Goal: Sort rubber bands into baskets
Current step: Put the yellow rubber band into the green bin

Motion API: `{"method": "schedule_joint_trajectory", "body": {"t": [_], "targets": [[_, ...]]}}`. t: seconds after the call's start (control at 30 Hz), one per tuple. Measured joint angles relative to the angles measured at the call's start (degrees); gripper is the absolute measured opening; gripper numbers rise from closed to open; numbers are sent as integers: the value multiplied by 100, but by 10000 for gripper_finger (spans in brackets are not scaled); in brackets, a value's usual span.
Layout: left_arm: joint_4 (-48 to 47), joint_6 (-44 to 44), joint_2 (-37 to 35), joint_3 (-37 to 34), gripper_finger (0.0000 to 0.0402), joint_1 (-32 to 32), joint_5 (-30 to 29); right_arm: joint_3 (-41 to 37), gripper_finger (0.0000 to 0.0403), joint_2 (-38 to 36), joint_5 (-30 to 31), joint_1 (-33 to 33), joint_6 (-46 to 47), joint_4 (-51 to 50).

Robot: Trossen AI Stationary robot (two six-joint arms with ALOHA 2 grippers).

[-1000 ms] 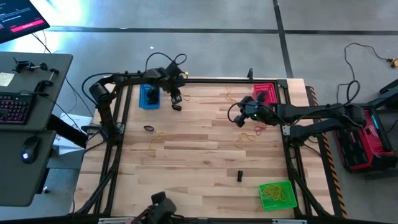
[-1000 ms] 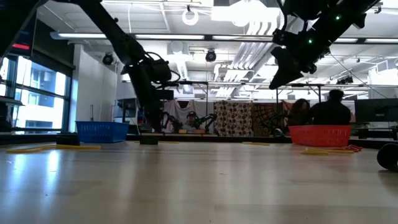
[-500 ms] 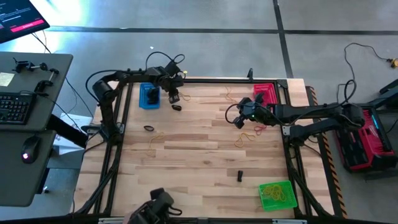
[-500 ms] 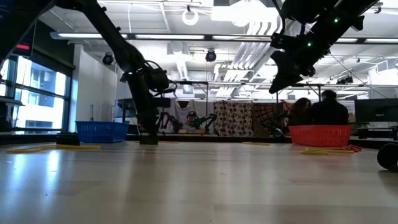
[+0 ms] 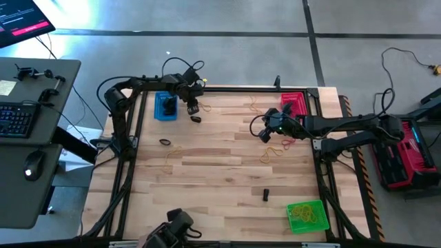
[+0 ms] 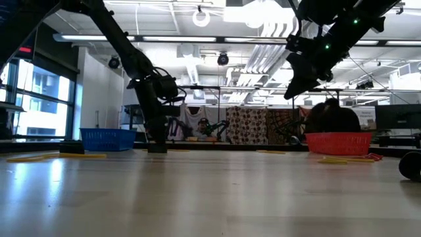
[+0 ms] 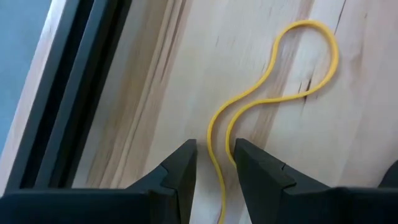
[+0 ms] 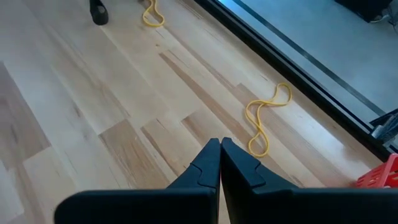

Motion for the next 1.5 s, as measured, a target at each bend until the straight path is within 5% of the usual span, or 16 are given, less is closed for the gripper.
{"method": "schedule_joint_trajectory", "body": {"t": [0.17,0.37,0.73,0.97,1.3,1.5], "targets": [[-76,2,-21,-2,88,-16,-28,0,0,0,-77,46,0,4],[-204,233,-351,-46,10,-137,-111,0,0,0,-82,326,-1,39],[-139,357,-1362,-30,1,-770,-63,0,0,0,-10,851,112,148],[-291,175,-1182,-23,8,-825,-165,0,14,0,-8,1124,45,383],[-283,-309,-832,-23,103,-368,-414,0,42,0,8,1200,0,433],[-426,-348,-520,-23,103,-171,-103,0,42,0,97,1196,-46,431]]}}
